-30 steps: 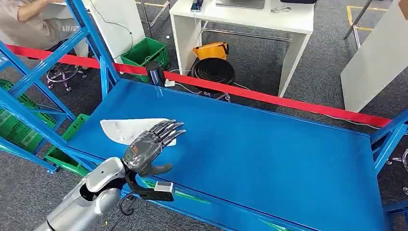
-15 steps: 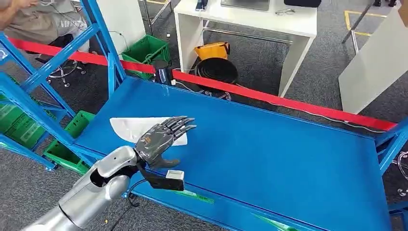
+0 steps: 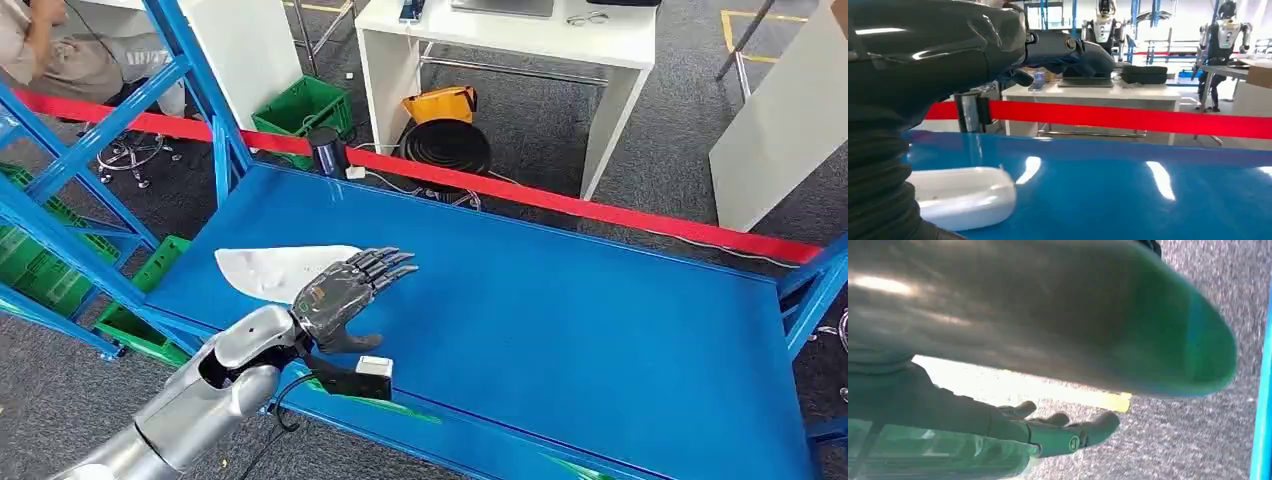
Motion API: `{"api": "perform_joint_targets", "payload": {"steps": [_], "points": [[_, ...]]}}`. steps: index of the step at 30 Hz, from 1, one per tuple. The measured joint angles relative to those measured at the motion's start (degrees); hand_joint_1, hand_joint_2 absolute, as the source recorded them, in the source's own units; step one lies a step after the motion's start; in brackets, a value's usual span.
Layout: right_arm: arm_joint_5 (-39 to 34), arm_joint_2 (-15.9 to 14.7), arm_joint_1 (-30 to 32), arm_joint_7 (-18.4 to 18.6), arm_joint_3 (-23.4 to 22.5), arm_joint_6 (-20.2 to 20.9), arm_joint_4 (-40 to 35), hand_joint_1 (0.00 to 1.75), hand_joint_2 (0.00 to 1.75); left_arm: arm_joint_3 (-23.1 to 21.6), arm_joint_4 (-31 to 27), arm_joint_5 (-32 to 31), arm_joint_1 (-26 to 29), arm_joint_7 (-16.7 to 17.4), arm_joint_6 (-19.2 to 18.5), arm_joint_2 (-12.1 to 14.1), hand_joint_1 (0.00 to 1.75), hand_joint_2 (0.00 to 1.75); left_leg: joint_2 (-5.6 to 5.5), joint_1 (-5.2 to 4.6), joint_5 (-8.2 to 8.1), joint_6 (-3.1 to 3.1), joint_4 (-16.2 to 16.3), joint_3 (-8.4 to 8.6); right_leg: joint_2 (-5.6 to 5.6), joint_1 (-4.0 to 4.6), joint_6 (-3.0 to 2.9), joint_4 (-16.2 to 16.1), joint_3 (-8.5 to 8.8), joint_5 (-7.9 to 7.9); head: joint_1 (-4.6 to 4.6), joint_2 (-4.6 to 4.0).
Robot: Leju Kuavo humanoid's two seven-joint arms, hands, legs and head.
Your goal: Take the parts from the cabinet and place them on the table.
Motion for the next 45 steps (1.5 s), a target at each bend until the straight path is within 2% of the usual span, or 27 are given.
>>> {"api": "perform_joint_targets", "payload": {"steps": [2,3,4,7,8,12,13,14,16,18,19,20,22,23,25,27,29,30,32,33,34,36,37,38,39,43,45], "points": [[0.0,0.1,0.1,0.0,0.0,0.0,0.0,0.0,0.0,-0.1,0.3,0.0,0.1,0.0,0.0,0.0,0.0,1.75,0.03,0.33,-3.61,-0.52,9.7,-4.85,-0.02,0.07,-0.05,0.0,-0.05,-0.05,0.0,0.0],[0.0,0.0,0.1,0.0,0.0,0.0,0.0,0.0,0.0,-0.1,0.4,0.0,0.2,0.0,0.0,0.0,0.0,1.75,0.04,0.45,-3.47,-0.58,11.3,-5.8,-0.01,0.08,-0.05,0.0,-0.03,-0.06,-0.04,0.0],[0.0,0.0,0.1,0.0,0.0,0.0,0.0,0.0,0.0,-0.2,0.5,0.0,0.1,0.0,0.0,0.0,0.0,1.75,0.06,0.55,-2.07,-0.53,10.0,-5.35,0.03,0.08,-0.04,0.0,0.04,-0.07,-0.02,0.0],[0.0,0.1,0.0,0.0,0.1,0.0,0.0,0.0,0.0,0.0,0.6,0.0,-0.1,0.0,0.0,0.0,0.0,1.75,0.05,0.48,5.81,0.6,-5.3,1.88,0.37,0.21,0.0,0.0,0.42,-0.1,-0.04,0.0],[0.0,0.3,0.0,0.0,0.1,0.0,0.0,0.0,0.0,0.0,0.6,0.1,-0.3,0.0,0.0,0.0,0.0,1.75,0.04,0.17,5.27,1.08,-7.4,3.1,0.37,0.4,0.07,0.0,0.23,-0.12,0.06,0.0],[-0.1,0.3,0.0,0.0,0.5,-0.2,0.0,0.0,0.0,-0.2,1.2,0.1,-1.0,0.3,-0.8,-0.4,0.0,1.75,0.07,-0.12,5.43,1.68,-8.4,3.22,0.25,0.61,1.12,-0.3,-0.14,0.24,-0.04,0.0],[-0.3,0.3,0.0,0.2,0.5,-0.5,0.0,0.0,0.0,-0.2,1.5,0.0,-1.4,0.5,-0.9,-0.6,0.0,1.75,0.23,0.55,6.09,2.04,-9.4,3.78,0.18,0.53,1.32,0.2,-0.67,-0.19,0.04,0.0],[-0.4,0.3,0.0,0.2,0.5,-0.9,0.0,0.0,0.0,-0.3,1.8,-0.2,-2.2,0.5,-1.0,-0.7,0.0,1.75,0.2,0.36,6.19,2.24,-9.6,3.83,0.14,0.54,1.19,1.9,-1.37,-1.21,0.09,0.0],[-0.6,0.5,0.0,0.6,0.6,-1.3,0.0,0.0,0.0,-0.6,2.5,-1.2,-3.2,0.7,-1.6,-1.5,0.0,1.75,0.13,0.24,6.27,2.38,-9.6,3.73,0.15,0.4,0.48,10.9,-5.56,-5.05,0.35,0.0],[-0.7,0.5,0.2,1.0,0.6,-1.3,-0.1,0.0,0.0,-1.1,3.6,-2.5,-3.6,1.7,-2.5,-2.0,0.0,1.75,0.14,0.12,6.24,2.42,-9.5,3.69,0.13,0.35,0.77,18.6,-9.36,-7.13,0.35,0.0],[-0.7,0.5,0.3,1.1,0.6,-1.1,-0.1,0.0,0.0,-1.4,4.1,-3.1,-3.9,2.2,-2.9,-2.3,0.0,1.75,0.11,0.11,6.23,2.41,-9.5,3.69,0.13,0.28,1.27,18.0,-9.23,-6.52,0.31,0.0],[-0.8,0.5,0.3,1.1,0.6,-0.7,-0.2,0.0,0.0,-1.7,4.6,-3.5,-4.2,2.8,-3.2,-2.7,0.0,1.75,0.02,0.14,6.2,2.37,-9.4,3.7,0.12,0.14,1.95,15.0,-7.7,-5.07,0.37,0.0],[-1.3,0.2,0.2,1.1,0.6,-0.7,-0.3,0.0,0.0,-2.1,5.6,-4.9,-5.7,5.2,-5.8,-3.7,0.0,1.75,-0.19,0.24,5.9,1.95,-8.8,3.65,-0.05,-0.16,3.21,4.5,-2.56,-1.09,0.35,0.0],[-1.6,0.2,0.0,1.1,0.6,-0.8,-0.3,0.0,0.0,-2.4,6.6,-5.6,-6.7,6.8,-7.4,-4.4,0.0,1.75,-0.25,0.09,5.55,1.56,-8.3,3.31,-0.27,-0.22,3.03,0.8,-0.98,-0.64,0.42,0.0],[-1.9,0.3,-0.2,1.2,0.6,-1.2,-0.3,0.0,0.0,-2.7,8.5,-6.2,-8.3,8.3,-8.9,-5.5,0.0,1.75,-0.24,-0.2,5.28,1.14,-7.7,2.78,0.1,0.12,1.86,1.1,-0.98,-0.39,0.28,0.0],[-2.1,0.4,-0.2,1.2,0.6,-1.4,-0.4,0.0,0.0,-3.0,10.0,-6.5,-9.1,9.0,-9.3,-6.3,0.0,1.75,-0.19,0.02,5.31,0.92,-7.6,2.83,0.24,0.28,1.42,1.2,-1.02,-0.36,0.31,0.0],[-2.2,0.5,-0.1,1.2,0.6,-1.6,-0.5,0.0,0.0,-2.8,11.1,-6.5,-9.4,9.3,-9.3,-6.6,0.0,1.75,-0.04,0.27,3.64,0.13,-5.7,1.83,0.28,-0.25,0.86,1.0,-0.72,-0.25,0.24,0.0],[-2.3,0.5,-0.1,1.2,0.6,-1.8,-0.5,0.0,0.0,-2.8,11.8,-6.5,-9.6,9.4,-9.3,-6.7,0.0,1.75,0.01,0.35,1.73,-0.15,-2.4,0.4,0.28,-0.24,0.47,1.0,-0.67,-0.25,0.15,0.0],[-2.4,0.6,-0.1,1.2,0.5,-1.9,-0.5,0.0,0.0,-2.8,13.0,-6.6,-9.7,9.7,-9.2,-6.9,0.0,1.75,0.04,0.49,-2.22,-0.59,7.3,-4.42,0.29,-0.08,0.35,1.0,-0.68,-0.34,0.15,0.0],[-2.5,0.6,0.0,1.3,0.5,-2.0,-0.5,0.0,0.0,-2.7,13.7,-6.6,-9.6,9.8,-9.2,-6.9,0.0,1.75,0.05,0.54,-2.92,-0.61,10.7,-6.26,0.29,0.03,0.3,1.0,-0.68,-0.38,0.15,0.0],[-2.6,0.6,0.0,1.3,0.5,-2.1,-0.5,0.0,0.0,-2.5,14.2,-6.6,-9.6,9.9,-9.2,-6.9,0.0,1.75,0.05,0.55,-2.24,-0.48,11.1,-6.73,0.31,0.13,0.29,1.0,-0.64,-0.39,0.15,0.0],[-2.8,0.6,0.0,1.3,0.4,-2.3,-0.5,0.0,0.0,-2.0,15.1,-6.7,-9.7,10.0,-9.0,-6.9,0.0,1.75,0.04,0.51,2.08,0.19,4.8,-4.14,0.49,0.38,0.25,1.0,-0.44,-0.44,0.15,0.0],[-2.8,0.7,0.0,1.3,0.3,-2.4,-0.5,0.0,0.0,-1.6,15.4,-6.7,-9.8,10.0,-8.9,-6.9,0.0,1.75,0.0,0.3,5.06,0.92,-1.1,-1.34,0.59,0.54,0.24,1.0,-0.26,-0.46,0.15,0.0],[-2.8,0.8,0.0,1.3,0.3,-2.4,-0.7,0.0,0.0,-1.3,15.6,-6.7,-10.0,10.0,-8.7,-6.9,0.0,1.75,-0.02,-0.04,6.54,1.79,-5.7,0.8,0.61,0.41,0.15,0.9,-0.22,-0.52,0.2,0.0],[-2.8,0.9,-0.1,1.3,0.2,-2.4,-0.7,0.0,0.0,-1.1,15.9,-6.8,-10.2,10.0,-8.7,-6.9,0.0,1.75,0.13,-0.19,5.77,1.99,-6.5,1.58,0.62,1.03,0.23,0.9,-0.47,-0.51,0.24,0.0],[-2.9,1.1,-0.1,1.3,0.0,-2.5,-0.8,0.0,0.0,-0.2,17.4,-7.2,-10.4,10.4,-8.6,-6.9,0.0,1.75,0.08,-0.3,6.16,2.54,-8.1,2.1,0.55,0.99,1.05,0.5,-0.53,-0.24,0.18,0.0],[-2.9,0.8,0.0,1.3,-0.3,-2.7,-0.9,0.0,0.0,0.4,18.1,-7.4,-10.6,10.5,-8.2,-6.9,0.0,1.75,0.21,0.14,6.78,2.7,-9.2,2.77,0.38,0.9,0.75,3.5,-2.13,-2.27,0.26,0.0]]}}
